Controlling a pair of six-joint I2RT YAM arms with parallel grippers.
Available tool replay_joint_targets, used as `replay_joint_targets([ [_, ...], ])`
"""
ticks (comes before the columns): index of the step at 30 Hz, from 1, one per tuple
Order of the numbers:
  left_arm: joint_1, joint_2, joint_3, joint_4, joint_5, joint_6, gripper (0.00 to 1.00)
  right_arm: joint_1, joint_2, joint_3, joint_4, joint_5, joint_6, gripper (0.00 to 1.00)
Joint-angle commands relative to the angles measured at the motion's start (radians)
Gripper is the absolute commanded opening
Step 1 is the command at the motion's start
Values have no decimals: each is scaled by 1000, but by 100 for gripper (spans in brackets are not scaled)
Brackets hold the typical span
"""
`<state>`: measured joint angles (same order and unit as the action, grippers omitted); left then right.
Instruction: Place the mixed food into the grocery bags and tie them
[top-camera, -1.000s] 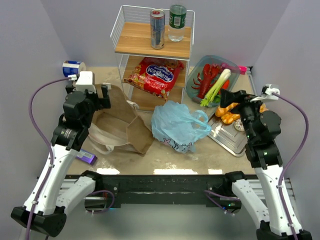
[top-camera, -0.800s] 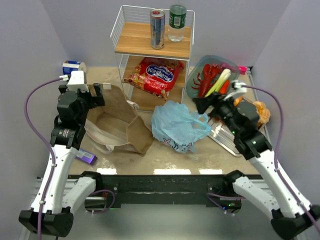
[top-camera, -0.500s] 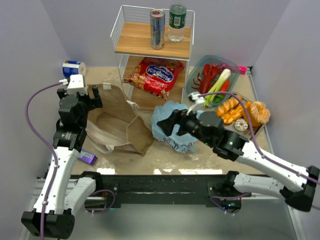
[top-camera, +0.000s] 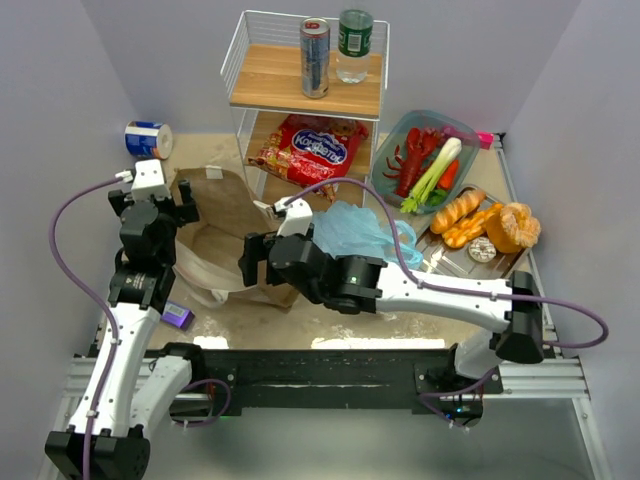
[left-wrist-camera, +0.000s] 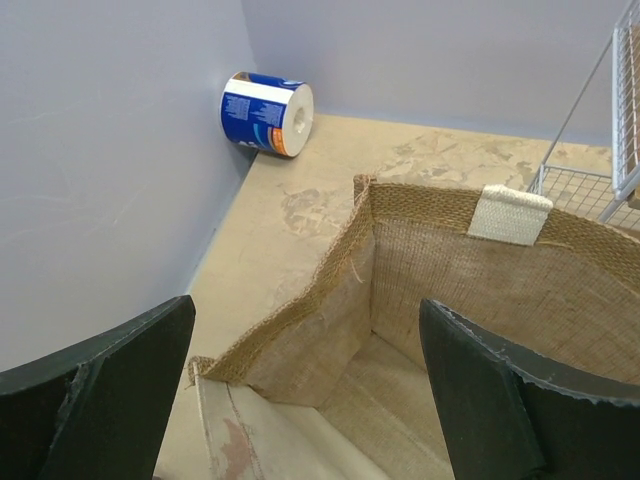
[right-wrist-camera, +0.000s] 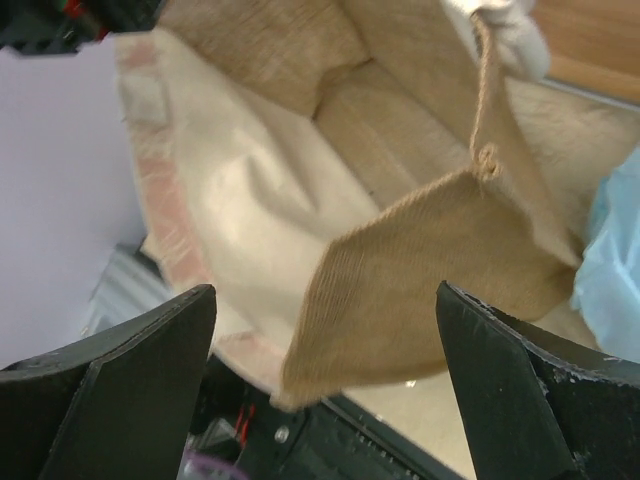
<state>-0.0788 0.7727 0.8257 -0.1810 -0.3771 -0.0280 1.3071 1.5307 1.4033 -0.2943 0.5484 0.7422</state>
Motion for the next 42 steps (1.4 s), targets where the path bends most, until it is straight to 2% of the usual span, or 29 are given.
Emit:
replay_joint_targets([
  [1, 2, -10, -14, 52, -25, 23, 100, 4, 66, 118, -124, 162, 31, 91],
  [3, 2, -10, -14, 51, -20, 22, 100, 3, 111, 164, -158, 174, 11, 89],
  [6, -1, -15, -16, 52, -20, 23, 100, 3, 167, 221, -245, 196, 3, 80],
  [10, -4, -26, -8, 55, 64, 62, 100, 0, 146, 185, -264, 220, -18, 55],
  [11, -4, -27, -2, 55, 84, 69, 100, 0, 129, 153, -264, 229, -18, 39],
  [14, -15, -18, 56, 3, 144, 83, 100, -20, 48, 79, -267, 266, -20, 16],
  [18, -16, 3, 171, -168, 207, 59, 100, -68, -55, 4, -292, 269, -24, 3],
  [24, -16, 31, 265, -352, 286, 5, 100, -144, -181, -78, -376, 289, -20, 0],
  [28, -16, 30, 254, -439, 522, -30, 100, -183, -237, -115, -404, 294, -18, 0],
  [30, -16, 25, 233, -471, 544, -44, 100, -192, -257, -125, -430, 309, -17, 0],
  [33, -16, 13, 169, -459, 544, -66, 100, -210, -276, -136, -482, 337, -9, 0],
  [37, -16, 28, 90, -382, 664, -98, 100, -216, -306, -142, -552, 366, 20, 0],
  [40, -16, 56, 41, -298, 753, -113, 87, -216, -345, -158, -589, 374, 37, 2],
  [41, -16, 65, 38, -284, 768, -115, 71, -215, -356, -167, -589, 371, 37, 3],
  [42, -16, 69, 33, -258, 782, -113, 63, -216, -363, -168, -588, 363, 20, 10],
])
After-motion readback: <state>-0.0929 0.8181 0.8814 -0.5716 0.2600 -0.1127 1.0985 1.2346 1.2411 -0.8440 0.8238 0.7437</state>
